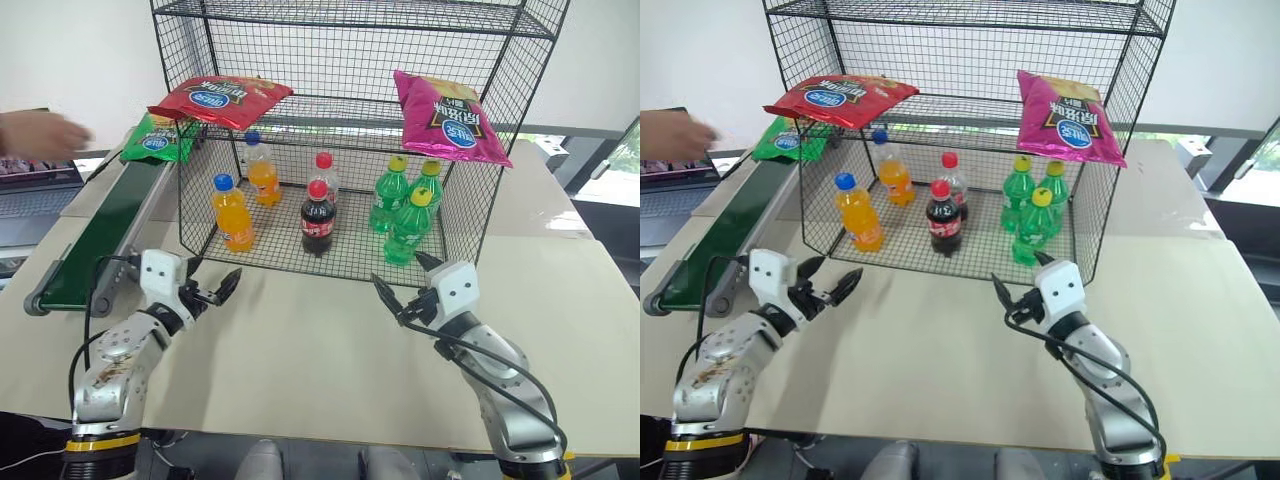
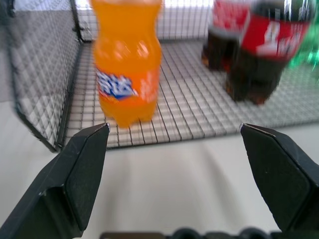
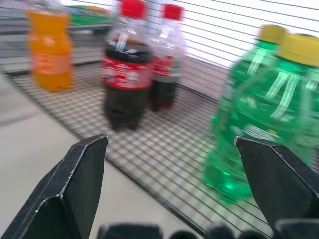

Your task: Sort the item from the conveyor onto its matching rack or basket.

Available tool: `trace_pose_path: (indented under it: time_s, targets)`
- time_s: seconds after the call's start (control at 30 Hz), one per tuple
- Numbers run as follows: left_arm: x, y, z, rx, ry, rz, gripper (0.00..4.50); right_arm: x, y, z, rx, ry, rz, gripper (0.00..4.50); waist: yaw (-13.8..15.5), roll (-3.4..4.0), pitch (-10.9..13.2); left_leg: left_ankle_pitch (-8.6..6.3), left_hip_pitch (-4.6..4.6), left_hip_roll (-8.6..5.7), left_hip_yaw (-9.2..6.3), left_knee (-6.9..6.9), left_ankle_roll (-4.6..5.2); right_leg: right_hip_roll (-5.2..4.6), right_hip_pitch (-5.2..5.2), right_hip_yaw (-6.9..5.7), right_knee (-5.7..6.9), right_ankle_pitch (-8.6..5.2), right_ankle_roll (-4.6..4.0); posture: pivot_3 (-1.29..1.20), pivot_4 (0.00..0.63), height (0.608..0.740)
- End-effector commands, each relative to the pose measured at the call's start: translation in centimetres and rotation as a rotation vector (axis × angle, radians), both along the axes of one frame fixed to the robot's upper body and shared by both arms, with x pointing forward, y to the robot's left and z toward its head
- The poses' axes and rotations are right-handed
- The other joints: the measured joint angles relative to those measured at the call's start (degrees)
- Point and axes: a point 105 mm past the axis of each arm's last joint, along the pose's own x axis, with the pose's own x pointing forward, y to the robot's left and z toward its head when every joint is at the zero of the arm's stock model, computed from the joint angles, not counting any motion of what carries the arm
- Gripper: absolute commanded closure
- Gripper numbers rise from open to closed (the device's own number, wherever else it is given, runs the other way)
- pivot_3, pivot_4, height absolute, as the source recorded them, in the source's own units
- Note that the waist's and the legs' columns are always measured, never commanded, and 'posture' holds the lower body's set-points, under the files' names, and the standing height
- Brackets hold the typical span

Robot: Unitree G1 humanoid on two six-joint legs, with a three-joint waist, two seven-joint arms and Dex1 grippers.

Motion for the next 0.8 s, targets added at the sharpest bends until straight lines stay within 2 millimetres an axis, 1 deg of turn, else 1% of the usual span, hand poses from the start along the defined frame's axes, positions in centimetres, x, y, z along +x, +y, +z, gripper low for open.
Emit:
trace_pose_path:
  time_s: [0.03, 0.07, 0.1, 0.13, 0.2, 0.3, 0.37, 0.43, 0.47, 0.53, 0.6, 0.7, 0.8]
  targets:
    - [-0.8, 2.6, 5.4, -0.212, -0.126, 0.086, 0.04, -1.4, 1.8, 3.5, 0.019, -0.060, 0.231, 0.00, -0.2, -0.03, 0.0, 0.00, 0.01, 0.01, -0.02, 0.01, 0.01, 0.00, 0.02, -0.01, 0.02, 0.00, 0.00, 0.00, 0.150, 0.740]
    - [-0.9, 3.9, 5.9, -0.284, -0.133, 0.133, 0.04, -1.5, 2.3, 4.2, 0.021, -0.060, 0.287, 0.00, -0.4, -0.03, 0.0, -0.01, 0.05, 0.01, -0.04, 0.00, 0.02, 0.01, 0.08, -0.02, 0.01, 0.00, 0.01, 0.00, 0.150, 0.740]
    - [-1.0, 4.8, 6.1, -0.330, -0.134, 0.163, 0.04, -1.5, 2.6, 4.6, 0.022, -0.060, 0.321, 0.00, -0.5, -0.03, 0.0, -0.05, 0.14, 0.01, -0.04, 0.01, 0.10, 0.00, 0.17, -0.02, -0.01, -0.01, 0.02, 0.00, 0.150, 0.740]
    - [-1.2, 6.3, 6.3, -0.396, -0.141, 0.219, 0.04, -1.7, 3.3, 5.2, 0.025, -0.064, 0.378, 0.00, -0.7, -0.03, 0.0, -0.09, 0.17, 0.01, -0.04, 0.01, 0.17, 0.00, 0.20, -0.02, -0.03, -0.02, 0.02, 0.00, 0.150, 0.740]
    - [-1.5, 7.9, 6.5, -0.471, -0.144, 0.287, 0.04, -1.9, 4.1, 6.0, 0.028, -0.067, 0.444, 0.00, -0.8, -0.03, 0.0, -0.12, 0.17, 0.01, -0.05, 0.01, 0.21, 0.00, 0.20, -0.03, -0.03, -0.01, 0.02, 0.00, 0.150, 0.740]
    - [-2.0, 10.3, 6.2, -0.587, -0.118, 0.391, 0.04, -2.1, 5.3, 7.1, 0.044, -0.079, 0.524, 0.00, -0.9, -0.06, 0.0, -0.13, 0.16, 0.01, -0.09, 0.01, 0.23, 0.00, 0.19, -0.06, -0.03, -0.01, 0.01, 0.00, 0.150, 0.740]
    - [-2.4, 11.4, 6.4, -0.654, -0.129, 0.419, 0.04, -2.2, 5.8, 7.7, 0.050, -0.087, 0.556, 0.00, -0.8, -0.10, 0.0, -0.13, 0.15, 0.01, -0.11, 0.01, 0.23, 0.00, 0.19, -0.09, -0.03, 0.00, 0.00, 0.00, 0.150, 0.740]
    - [-3.0, 13.8, 5.4, -0.779, -0.080, 0.509, 0.04, -2.5, 6.6, 8.6, 0.061, -0.100, 0.614, 0.00, -0.7, -0.11, 0.0, -0.12, 0.15, 0.01, -0.13, 0.03, 0.22, 0.00, 0.19, -0.11, -0.01, 0.00, 0.00, 0.00, 0.150, 0.740]
    - [-3.1, 14.4, 5.1, -0.827, -0.068, 0.530, 0.04, -2.6, 6.8, 8.9, 0.062, -0.104, 0.632, 0.00, -0.7, -0.11, 0.0, -0.12, 0.16, 0.01, -0.13, 0.03, 0.22, 0.00, 0.19, -0.11, 0.00, 0.00, 0.00, 0.00, 0.150, 0.740]
    - [-3.3, 15.3, 4.5, -0.896, -0.037, 0.572, 0.04, -2.6, 7.0, 9.2, 0.061, -0.105, 0.649, 0.00, -0.8, -0.11, 0.0, -0.12, 0.19, 0.01, -0.13, 0.02, 0.22, 0.00, 0.19, -0.11, 0.02, 0.00, 0.00, 0.00, 0.150, 0.740]
    - [-3.4, 15.6, 4.3, -0.944, -0.019, 0.576, 0.04, -2.7, 7.1, 9.3, 0.057, -0.105, 0.659, 0.00, -0.4, -0.13, 0.0, -0.13, 0.17, 0.01, -0.15, 0.02, 0.22, 0.00, 0.19, -0.16, 0.02, 0.00, 0.00, 0.00, 0.150, 0.740]
    - [-3.4, 15.6, 3.2, -0.997, 0.084, 0.583, 0.04, -2.8, 7.1, 9.5, 0.053, -0.107, 0.666, 0.00, 0.1, -0.18, 0.0, -0.12, 0.16, 0.01, -0.16, 0.02, 0.20, -0.01, 0.18, -0.17, 0.01, 0.00, -0.01, 0.00, 0.150, 0.740]
    - [-3.7, 16.0, 3.3, -1.033, 0.080, 0.593, 0.04, -2.8, 7.0, 9.4, 0.052, -0.107, 0.664, 0.00, 0.3, -0.18, 0.0, -0.11, 0.17, 0.01, -0.15, 0.02, 0.19, 0.00, 0.16, -0.17, 0.04, 0.01, -0.02, 0.00, 0.150, 0.740]
